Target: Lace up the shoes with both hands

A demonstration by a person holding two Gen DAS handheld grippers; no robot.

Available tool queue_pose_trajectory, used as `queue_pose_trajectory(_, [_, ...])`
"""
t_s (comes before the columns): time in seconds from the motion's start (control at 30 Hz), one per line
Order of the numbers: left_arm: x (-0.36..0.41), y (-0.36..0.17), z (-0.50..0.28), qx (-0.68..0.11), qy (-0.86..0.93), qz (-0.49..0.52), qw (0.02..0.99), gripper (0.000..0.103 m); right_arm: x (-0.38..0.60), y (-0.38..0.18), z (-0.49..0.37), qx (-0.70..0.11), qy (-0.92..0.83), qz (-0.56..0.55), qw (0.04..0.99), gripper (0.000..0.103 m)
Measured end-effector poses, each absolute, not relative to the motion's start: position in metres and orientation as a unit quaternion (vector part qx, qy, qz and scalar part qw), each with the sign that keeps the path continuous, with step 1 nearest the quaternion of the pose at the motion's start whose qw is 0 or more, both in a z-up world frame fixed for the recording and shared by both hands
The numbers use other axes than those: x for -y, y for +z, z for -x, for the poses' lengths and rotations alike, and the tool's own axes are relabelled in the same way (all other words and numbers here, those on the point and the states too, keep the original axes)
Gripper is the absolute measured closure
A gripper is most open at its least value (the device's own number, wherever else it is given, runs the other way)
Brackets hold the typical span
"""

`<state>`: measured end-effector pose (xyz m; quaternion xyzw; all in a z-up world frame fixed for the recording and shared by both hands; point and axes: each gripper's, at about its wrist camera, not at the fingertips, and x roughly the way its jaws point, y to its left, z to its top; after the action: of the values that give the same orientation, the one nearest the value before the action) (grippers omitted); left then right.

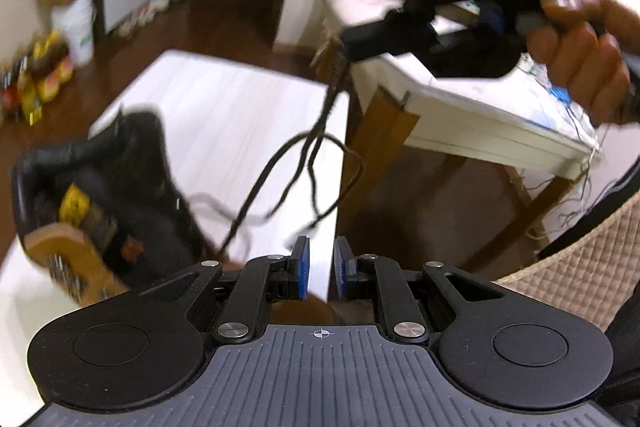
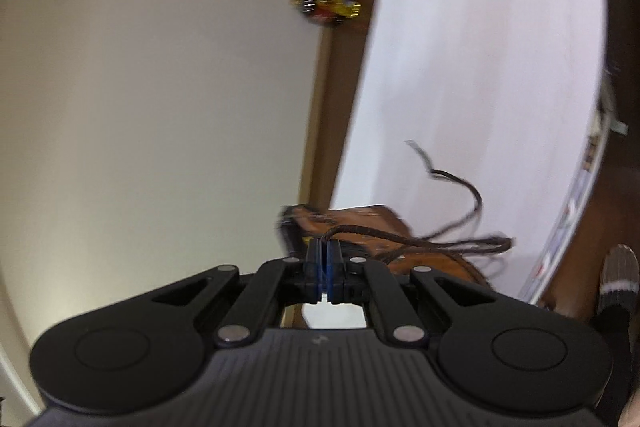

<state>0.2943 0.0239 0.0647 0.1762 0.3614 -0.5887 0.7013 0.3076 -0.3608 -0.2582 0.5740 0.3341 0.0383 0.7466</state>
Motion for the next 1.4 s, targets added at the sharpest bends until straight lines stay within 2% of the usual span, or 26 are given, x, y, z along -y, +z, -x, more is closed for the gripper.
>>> queue_pose_trajectory(0.17, [-0.021, 0.076, -0.290, -0.330, -0.580, -0.179, 0.723, 0.088, 0.357, -0.232, -0.313, -0.328, 0.062, -0.556, 0.762, 0.100])
queue_pose_trajectory(0.33, [-0.014, 0.080, -0.288, -0.311, -0.572, -0.184, 0.737, 0.088, 0.355, -0.233, -0.312, -0.334, 0.066, -0.556, 0.758, 0.100])
queue_pose_trajectory(0.5, [-0.008, 0.075, -0.294, -0.338, -0.569, -0.156, 0.733, 0.088, 0.354, -0.238, -0.311, -0.336, 0.064, -0.566, 0.750, 0.100])
queue_pose_trajectory(0.77, [0.008, 0.057, -0.282, -0.316, -0.571, -0.224, 0.724, 0.088, 0.355, -0.236, -0.304, -0.336, 0.071, -0.576, 0.742, 0.100])
queue_pose_trajectory(0.97, [0.020, 0.048, -0.284, -0.322, -0.577, -0.228, 0.715, 0.090, 0.354, -0.231, -0.305, -0.335, 0.090, -0.576, 0.740, 0.100])
queue_pose_trajectory(1.03, [0.021, 0.048, -0.290, -0.356, -0.578, -0.206, 0.705, 0.100, 0.355, -0.230, -0.305, -0.332, 0.092, -0.577, 0.740, 0.100])
queue_pose_trajectory(1.13, [0.018, 0.051, -0.295, -0.391, -0.580, -0.173, 0.694, 0.100, 0.363, -0.232, -0.306, -0.326, 0.079, -0.574, 0.747, 0.098])
queue_pose_trajectory(1.23, [0.002, 0.066, -0.307, -0.432, -0.575, -0.083, 0.690, 0.101, 0.375, -0.241, -0.310, -0.327, 0.022, -0.542, 0.774, 0.086])
queue_pose_trajectory(1.33, [-0.026, 0.086, -0.327, -0.474, -0.548, 0.045, 0.687, 0.101, 0.381, -0.254, -0.309, -0.346, -0.022, -0.506, 0.790, 0.086])
queue_pose_trajectory(1.4, [-0.035, 0.089, -0.330, -0.482, -0.538, 0.063, 0.688, 0.101, 0.382, -0.265, -0.304, -0.360, -0.037, -0.502, 0.786, 0.086])
